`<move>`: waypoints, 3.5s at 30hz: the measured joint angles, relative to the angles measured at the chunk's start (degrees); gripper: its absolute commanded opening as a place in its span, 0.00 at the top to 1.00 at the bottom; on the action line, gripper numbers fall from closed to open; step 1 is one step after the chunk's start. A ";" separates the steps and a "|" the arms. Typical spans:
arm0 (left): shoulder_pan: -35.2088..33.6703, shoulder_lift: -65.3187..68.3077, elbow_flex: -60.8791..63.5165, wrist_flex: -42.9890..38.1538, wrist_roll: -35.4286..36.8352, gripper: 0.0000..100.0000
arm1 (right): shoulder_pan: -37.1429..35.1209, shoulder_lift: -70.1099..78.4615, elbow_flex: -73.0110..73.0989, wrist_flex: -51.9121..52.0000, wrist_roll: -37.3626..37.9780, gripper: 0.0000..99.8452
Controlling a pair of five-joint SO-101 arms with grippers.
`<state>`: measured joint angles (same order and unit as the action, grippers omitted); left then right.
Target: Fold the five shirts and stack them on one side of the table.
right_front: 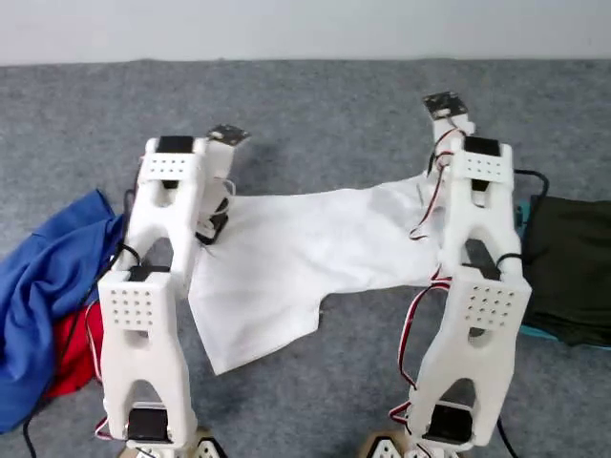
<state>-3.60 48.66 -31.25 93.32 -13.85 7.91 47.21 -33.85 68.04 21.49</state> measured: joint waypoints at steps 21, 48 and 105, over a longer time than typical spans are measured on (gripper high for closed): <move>5.10 -10.29 -6.51 5.45 -2.90 0.98 | -4.13 1.93 -24.97 20.22 0.00 0.99; -4.22 9.14 -24.79 5.27 -3.52 0.98 | -0.26 15.56 -25.58 11.08 -0.18 0.99; -0.26 -39.74 64.62 -8.70 -17.32 0.98 | 3.52 -0.70 4.04 29.45 6.59 0.99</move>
<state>-3.87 8.92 33.36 84.62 -31.16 11.43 46.51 -29.80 97.49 28.09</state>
